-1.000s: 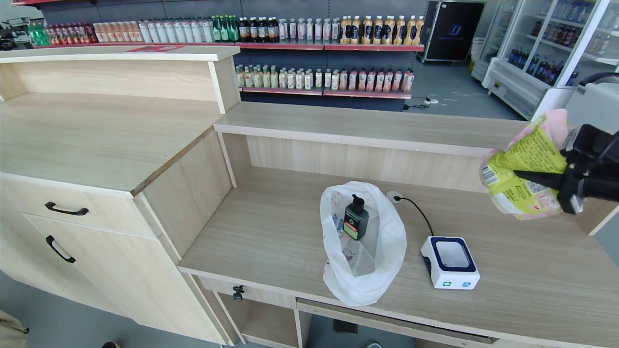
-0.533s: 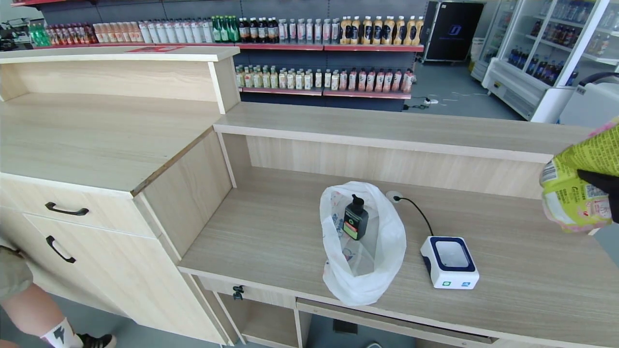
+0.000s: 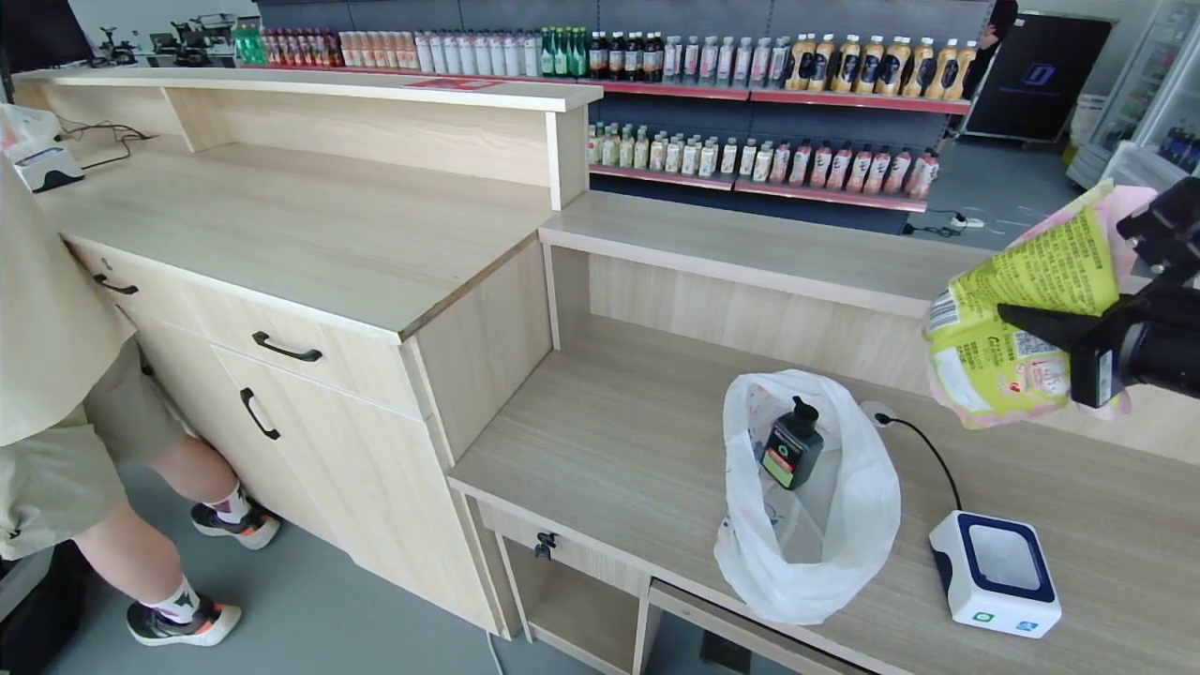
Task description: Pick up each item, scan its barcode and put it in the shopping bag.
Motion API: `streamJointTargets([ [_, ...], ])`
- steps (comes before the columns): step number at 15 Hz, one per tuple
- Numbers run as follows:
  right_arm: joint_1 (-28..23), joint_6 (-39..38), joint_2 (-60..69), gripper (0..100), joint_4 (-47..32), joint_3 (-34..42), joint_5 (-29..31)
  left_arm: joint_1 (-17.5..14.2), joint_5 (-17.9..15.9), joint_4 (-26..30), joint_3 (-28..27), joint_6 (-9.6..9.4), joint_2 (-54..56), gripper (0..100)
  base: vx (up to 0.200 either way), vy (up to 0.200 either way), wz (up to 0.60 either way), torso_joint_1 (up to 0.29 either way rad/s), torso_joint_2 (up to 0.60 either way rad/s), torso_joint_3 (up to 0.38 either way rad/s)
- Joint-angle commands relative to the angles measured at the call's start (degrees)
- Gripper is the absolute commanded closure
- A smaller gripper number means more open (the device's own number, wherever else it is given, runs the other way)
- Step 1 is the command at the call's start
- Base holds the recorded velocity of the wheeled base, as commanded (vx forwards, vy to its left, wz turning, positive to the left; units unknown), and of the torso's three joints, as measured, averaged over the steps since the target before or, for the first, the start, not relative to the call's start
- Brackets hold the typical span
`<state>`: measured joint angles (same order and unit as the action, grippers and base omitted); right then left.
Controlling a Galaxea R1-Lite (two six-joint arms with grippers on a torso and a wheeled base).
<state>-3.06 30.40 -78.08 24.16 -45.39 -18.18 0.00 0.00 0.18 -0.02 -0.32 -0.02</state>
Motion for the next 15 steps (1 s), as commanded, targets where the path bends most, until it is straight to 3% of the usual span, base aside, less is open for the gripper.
streamJointTargets([
  [1,3.76,-0.87,-7.61,100,-0.61,-0.84,-0.98,0.0,0.0,-0.01,0.02,-0.03,0.02,0,0.0,0.0,0.0,0.0,0.0,0.0],
  [3,3.85,-1.93,-9.55,100,-6.76,0.03,-1.69,0.0,0.0,-0.01,0.02,0.05,0.02,0,0.0,0.0,0.0,0.0,0.0,0.0],
  [5,4.03,-5.09,-9.81,100,-13.35,-0.41,-6.35,0.0,0.0,-0.01,0.02,-0.03,0.02,0,0.0,0.0,0.0,0.0,0.0,0.0],
  [7,4.03,-3.86,-11.57,100,-13.35,0.3,-9.77,0.0,0.0,-0.01,0.02,-0.03,0.02,0,0.0,0.0,0.0,0.0,0.0,0.0],
  [10,3.68,-0.08,-14.47,100,-12.3,2.14,-9.86,0.0,0.0,-0.01,0.02,0.05,0.02,0,0.0,0.0,0.0,0.0,0.0,0.0],
  [13,3.68,1.76,-17.98,100,-6.85,4.34,-10.65,0.0,0.0,-0.01,0.02,-0.03,0.02,0,0.0,0.0,0.0,0.0,0.0,0.0],
  [15,3.68,3.7,-20.71,100,-4.12,4.43,-14.34,0.0,0.0,-0.01,0.02,-0.03,0.02,0,0.0,0.0,0.0,0.0,0.0,0.0],
])
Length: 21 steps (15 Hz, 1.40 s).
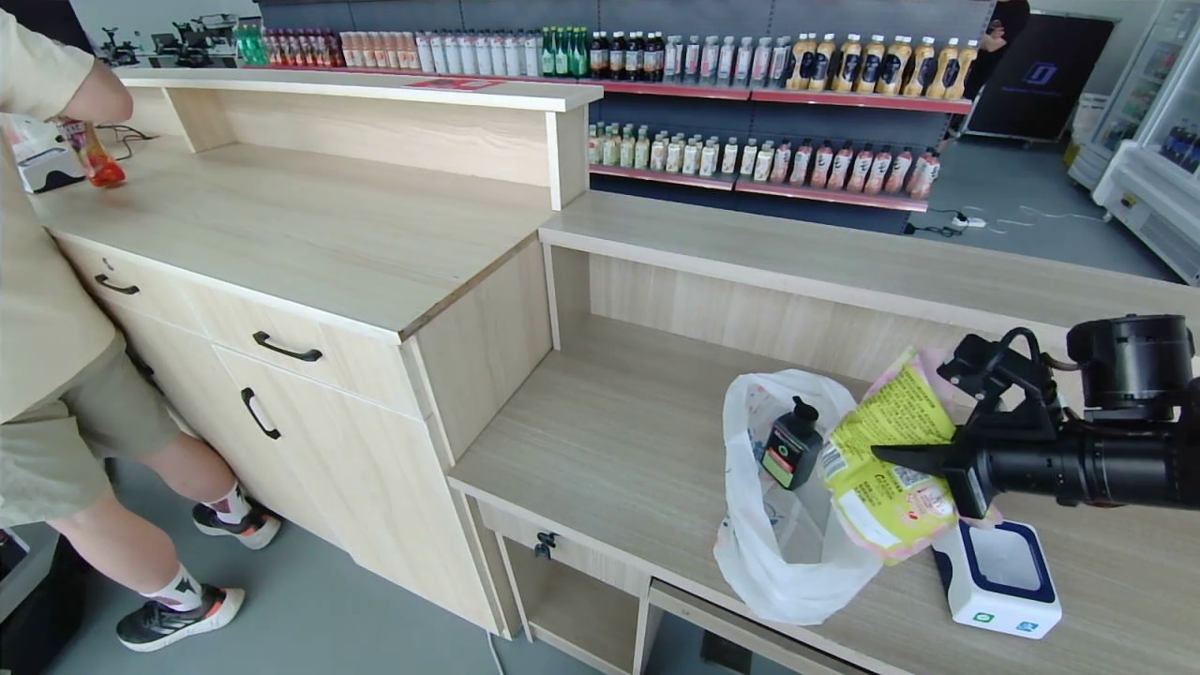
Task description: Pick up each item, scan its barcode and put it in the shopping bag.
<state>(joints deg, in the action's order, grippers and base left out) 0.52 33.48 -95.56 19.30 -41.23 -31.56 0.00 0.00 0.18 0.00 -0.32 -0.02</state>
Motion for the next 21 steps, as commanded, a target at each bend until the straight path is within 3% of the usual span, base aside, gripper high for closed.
streamJointTargets([
  [1,0.0,2.74,-4.81,100,1.53,0.27,-2.72,0.0,0.0,-0.01,0.0,-0.03,0.02,0,0.0,0.0,0.0,0.0,0.0,0.0],
  [5,-0.52,8.27,-10.79,100,3.99,-0.08,-8.25,0.0,0.0,-0.01,0.0,-0.03,0.02,0,0.0,0.0,0.0,0.0,0.0,0.0],
  [9,-0.35,9.42,-15.8,100,8.3,-1.49,-8.25,0.0,0.0,-0.01,0.0,-0.03,0.02,0,0.0,0.0,0.0,0.0,0.0,0.0],
  [21,0.35,10.21,-19.57,100,8.65,-6.23,-8.34,0.0,0.0,-0.01,0.0,-0.03,0.02,0,0.0,0.0,0.0,0.0,0.0,0.0],
])
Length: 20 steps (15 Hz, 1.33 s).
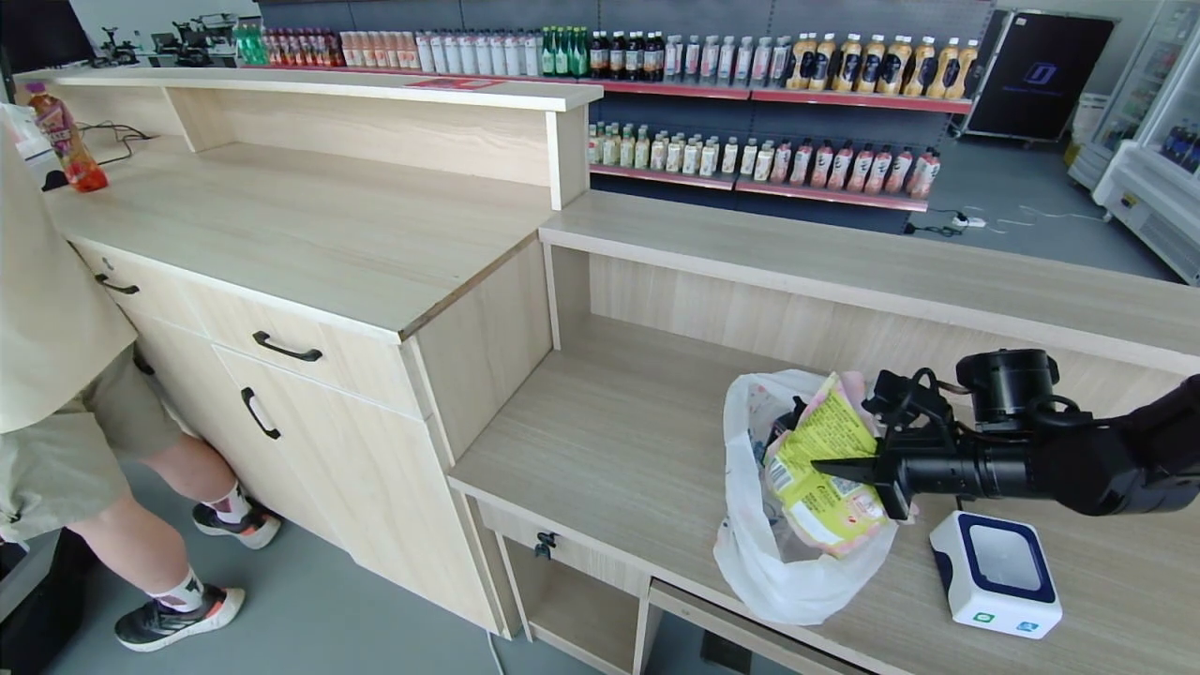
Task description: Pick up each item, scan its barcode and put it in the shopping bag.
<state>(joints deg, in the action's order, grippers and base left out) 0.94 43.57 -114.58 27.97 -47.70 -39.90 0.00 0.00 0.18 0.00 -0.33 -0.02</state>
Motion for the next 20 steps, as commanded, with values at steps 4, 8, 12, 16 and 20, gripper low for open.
streamJointTargets([
  [4,-0.32,2.4,-1.96,100,-0.02,1.65,0.0,0.0,0.0,-0.01,0.0,-0.02,0.02,0,0.0,0.0,0.0,0.0,0.0,0.0],
  [8,-0.32,2.75,-5.3,100,3.32,0.07,0.0,0.0,0.0,-0.01,0.0,-0.02,0.02,0,0.0,0.0,0.0,0.0,0.0,0.0],
  [12,0.12,2.75,-6.71,100,3.5,-0.46,0.0,0.0,0.0,-0.01,0.0,-0.02,0.02,0,0.0,0.0,0.0,0.0,0.0,0.0],
  [16,0.38,2.84,-7.94,100,3.5,-0.73,0.0,0.0,0.0,-0.01,0.0,-0.02,0.02,0,0.0,0.0,0.0,0.0,0.0,0.0],
  [20,0.47,2.84,-8.73,100,3.85,-0.73,0.0,0.0,0.0,-0.01,0.0,-0.02,0.02,0,0.0,0.0,0.0,0.0,0.0,0.0],
])
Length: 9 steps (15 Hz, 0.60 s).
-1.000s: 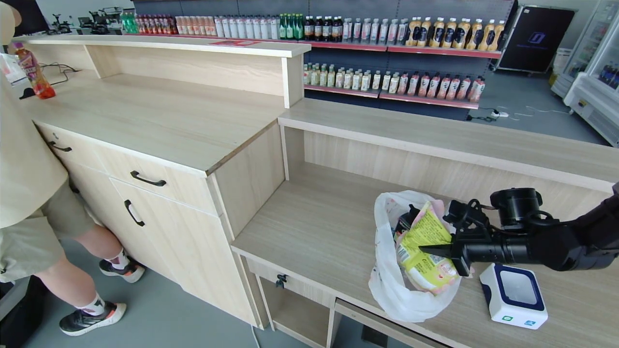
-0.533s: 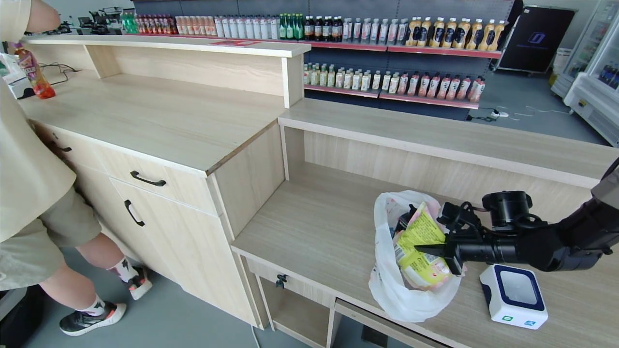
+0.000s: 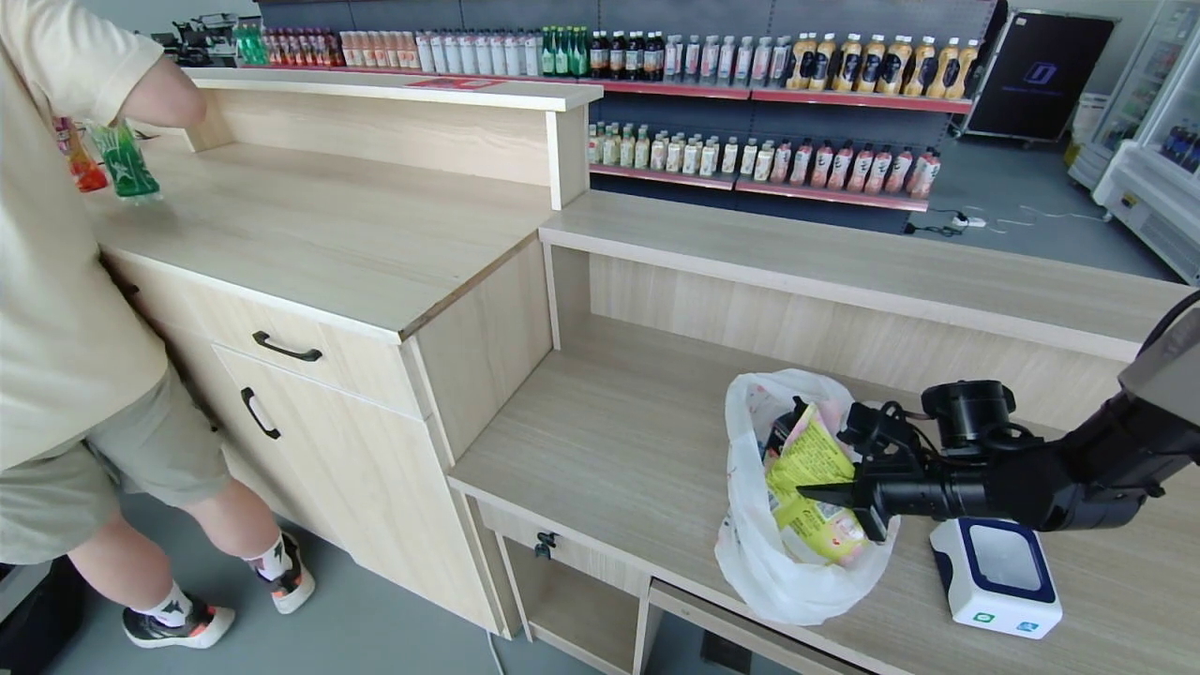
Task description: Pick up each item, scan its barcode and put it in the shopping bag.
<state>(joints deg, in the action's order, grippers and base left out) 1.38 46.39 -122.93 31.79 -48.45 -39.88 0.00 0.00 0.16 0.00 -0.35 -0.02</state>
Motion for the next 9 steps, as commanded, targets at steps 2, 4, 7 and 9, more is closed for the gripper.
streamJointTargets([
  [2,0.2,0.02,-0.56,0,0.02,-0.07,-0.03,0.0,0.0,0.02,0.0,0.0,0.02,0,0.0,0.0,0.0,0.0,0.0,0.0],
  [4,0.2,0.02,-0.56,0,0.02,-0.07,-0.03,0.0,0.0,0.02,0.0,0.0,0.02,0,0.0,0.0,0.0,0.0,0.0,0.0],
  [7,0.73,-0.51,2.08,0,-0.33,-0.25,0.06,0.0,0.0,0.02,0.0,0.0,0.02,0,0.0,0.0,0.0,0.0,0.0,0.0],
  [9,0.82,-1.39,5.6,0,-0.59,0.11,0.06,0.0,0.0,0.02,0.0,0.0,-0.06,0,0.0,0.0,0.0,0.0,0.0,0.0],
])
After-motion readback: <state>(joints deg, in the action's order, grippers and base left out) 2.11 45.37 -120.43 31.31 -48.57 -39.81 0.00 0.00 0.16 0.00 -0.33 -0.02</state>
